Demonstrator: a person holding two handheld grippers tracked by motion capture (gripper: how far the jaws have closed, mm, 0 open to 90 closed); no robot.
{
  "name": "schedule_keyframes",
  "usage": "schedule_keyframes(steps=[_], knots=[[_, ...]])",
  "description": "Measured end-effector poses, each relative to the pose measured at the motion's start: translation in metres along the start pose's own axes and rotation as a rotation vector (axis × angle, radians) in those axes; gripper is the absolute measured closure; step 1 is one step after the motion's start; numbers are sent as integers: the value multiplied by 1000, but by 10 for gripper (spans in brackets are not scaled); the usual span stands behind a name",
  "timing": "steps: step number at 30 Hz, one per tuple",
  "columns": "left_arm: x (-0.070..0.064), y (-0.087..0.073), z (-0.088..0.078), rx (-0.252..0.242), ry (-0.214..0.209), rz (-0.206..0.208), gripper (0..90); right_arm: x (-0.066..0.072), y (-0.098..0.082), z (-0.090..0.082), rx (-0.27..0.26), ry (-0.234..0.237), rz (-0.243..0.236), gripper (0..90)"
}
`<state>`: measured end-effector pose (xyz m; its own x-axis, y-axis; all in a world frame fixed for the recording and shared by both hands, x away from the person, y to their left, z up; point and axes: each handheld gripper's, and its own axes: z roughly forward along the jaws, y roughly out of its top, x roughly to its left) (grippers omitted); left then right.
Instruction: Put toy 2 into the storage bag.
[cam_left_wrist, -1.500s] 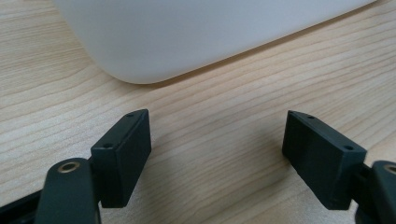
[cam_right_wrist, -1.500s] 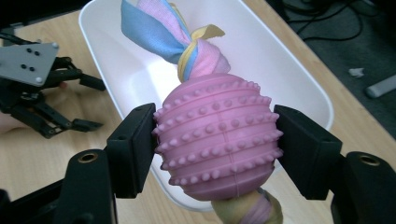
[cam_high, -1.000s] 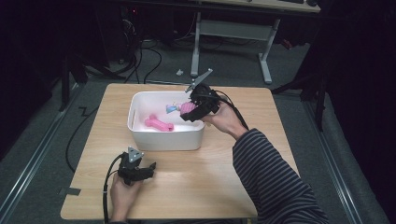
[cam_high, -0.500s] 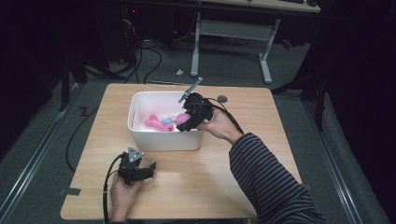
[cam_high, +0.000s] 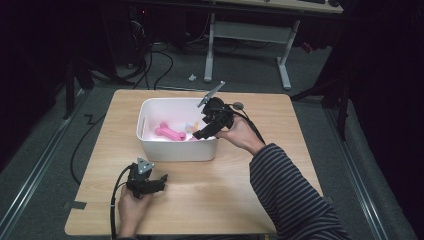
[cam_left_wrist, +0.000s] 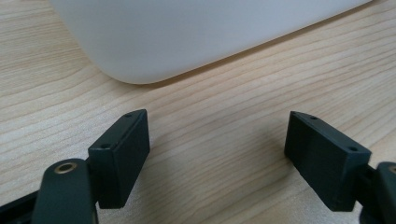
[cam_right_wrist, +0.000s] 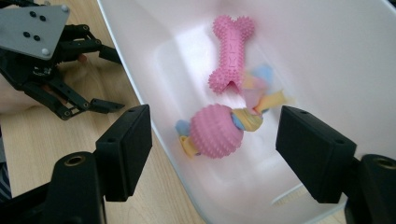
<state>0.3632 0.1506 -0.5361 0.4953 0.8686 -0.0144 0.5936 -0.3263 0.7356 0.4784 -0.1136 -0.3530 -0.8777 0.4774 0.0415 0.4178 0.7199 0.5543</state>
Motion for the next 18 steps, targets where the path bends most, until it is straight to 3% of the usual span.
schedule_keyframes(steps=[11,14,18], knots=[[0,0,0,0,-1,2,215,1,-30,-28,-122,-55,56,321],[-1,0,0,-1,-1,2,215,0,-39,-38,-151,-124,76,350],[-1,0,0,-1,-1,2,215,0,-50,-51,-197,-158,104,363]])
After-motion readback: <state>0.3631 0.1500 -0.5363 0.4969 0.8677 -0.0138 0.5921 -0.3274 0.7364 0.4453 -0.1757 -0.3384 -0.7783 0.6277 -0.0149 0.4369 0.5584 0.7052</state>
